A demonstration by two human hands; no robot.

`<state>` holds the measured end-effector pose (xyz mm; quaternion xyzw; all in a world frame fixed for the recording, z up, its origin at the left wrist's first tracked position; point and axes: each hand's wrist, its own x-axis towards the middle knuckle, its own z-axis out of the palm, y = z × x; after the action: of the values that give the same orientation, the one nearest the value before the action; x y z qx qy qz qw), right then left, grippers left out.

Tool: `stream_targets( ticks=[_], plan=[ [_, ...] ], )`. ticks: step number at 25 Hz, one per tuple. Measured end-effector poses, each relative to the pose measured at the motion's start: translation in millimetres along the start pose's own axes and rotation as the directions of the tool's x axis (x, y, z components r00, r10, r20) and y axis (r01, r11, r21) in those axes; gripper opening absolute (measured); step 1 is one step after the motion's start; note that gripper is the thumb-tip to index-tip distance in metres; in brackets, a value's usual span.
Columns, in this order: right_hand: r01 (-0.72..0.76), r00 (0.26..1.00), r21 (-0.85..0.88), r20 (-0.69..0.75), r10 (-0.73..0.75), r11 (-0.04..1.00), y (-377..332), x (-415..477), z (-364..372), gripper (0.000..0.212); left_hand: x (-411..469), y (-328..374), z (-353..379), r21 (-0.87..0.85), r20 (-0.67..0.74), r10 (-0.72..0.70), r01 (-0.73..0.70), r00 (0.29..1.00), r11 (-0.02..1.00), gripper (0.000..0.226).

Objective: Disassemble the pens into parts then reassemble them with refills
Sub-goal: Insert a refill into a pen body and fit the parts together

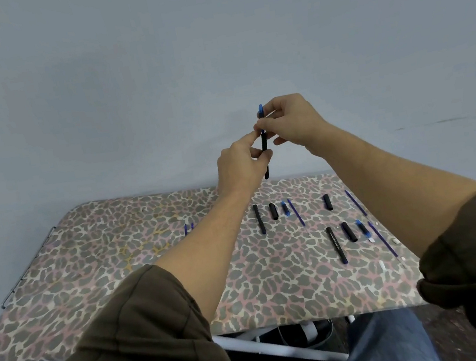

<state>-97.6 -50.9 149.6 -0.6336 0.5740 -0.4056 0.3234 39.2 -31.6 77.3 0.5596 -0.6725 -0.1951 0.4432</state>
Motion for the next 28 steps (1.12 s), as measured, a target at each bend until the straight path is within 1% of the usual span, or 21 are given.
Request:
stream_targets(
  ticks=[2, 6, 9, 11, 13, 15, 17, 18, 20, 22, 24, 26, 28],
  plan=[
    [-0.007, 1.0, -0.004, 0.009, 0.007, 1.0, 1.4, -0.7, 1.3, 0.016, 0.8, 2.7, 0.0, 0.016, 0.01, -0.012, 0.012, 1.0, 1.0, 0.043],
    [-0.013, 1.0, -0.028, 0.009, 0.013, 1.0, 3.7, -0.8, 1.9, 0.011, -0.1, -0.2, -1.5, -0.001, -0.024, -0.035, 0.035, 0.999, 0.999, 0.024],
    [-0.009, 1.0, -0.08, -0.018, 0.008, 0.997, 5.2, -3.4, 4.9, 0.012, -1.8, -2.7, -3.9, -0.006, -0.018, -0.056, 0.056, 0.998, 0.998, 0.02],
    [-0.005, 0.999, -0.14, -0.054, -0.002, 0.99, 4.5, -4.1, 8.9, 0.018, -3.4, -2.9, -4.3, 0.005, -0.013, -0.058, 0.058, 0.998, 0.998, 0.018],
    [-0.019, 0.997, -0.183, -0.071, 0.006, 0.983, 1.8, -4.2, 11.9, 0.03, -4.5, -3.9, -5.8, 0.004, -0.02, -0.06, 0.06, 0.998, 0.998, 0.018],
    [-0.044, 0.997, -0.139, -0.062, 0.036, 0.989, -2.5, -3.8, 12.1, 0.036, -4.1, -6.0, -9.3, 0.0, -0.025, -0.071, 0.071, 0.997, 0.997, 0.02],
    [-0.046, 0.999, -0.039, -0.02, 0.046, 0.998, -5.1, -2.8, 11.9, 0.025, -3.1, -8.2, -12.8, 0.006, -0.028, -0.074, 0.074, 0.997, 0.997, 0.022],
    [-0.039, 0.999, -0.022, -0.01, 0.038, 0.999, -5.1, -1.7, 12.7, 0.019, -2.8, -8.8, -13.9, 0.008, -0.028, -0.072, 0.072, 0.997, 0.997, 0.023],
    [-0.029, 0.999, -0.051, -0.018, 0.028, 0.998, -3.1, -0.4, 16.5, 0.014, -2.3, -10.4, -14.9, 0.008, -0.02, -0.071, 0.071, 0.997, 0.997, 0.022],
    [-0.036, 0.999, -0.086, -0.044, 0.033, 0.996, -1.3, -0.2, 20.0, 0.022, -3.6, -12.1, -14.1, 0.012, -0.01, -0.075, 0.075, 0.997, 0.997, 0.021],
    [-0.055, 0.998, -0.07, -0.045, 0.052, 0.996, 0.1, -0.8, 21.1, 0.031, -4.8, -14.2, -13.8, 0.012, -0.005, -0.079, 0.079, 0.997, 0.997, 0.022],
    [-0.054, 0.998, -0.001, -0.014, 0.054, 0.999, 1.2, 0.0, 19.3, 0.025, -4.3, -16.1, -14.0, 0.007, -0.006, -0.08, 0.08, 0.997, 0.997, 0.023],
    [-0.034, 0.999, 0.013, 0.006, 0.034, 0.999, 2.0, 1.8, 18.8, 0.016, -3.4, -16.2, -14.9, 0.013, -0.005, -0.076, 0.076, 0.997, 0.997, 0.023]
  ],
)
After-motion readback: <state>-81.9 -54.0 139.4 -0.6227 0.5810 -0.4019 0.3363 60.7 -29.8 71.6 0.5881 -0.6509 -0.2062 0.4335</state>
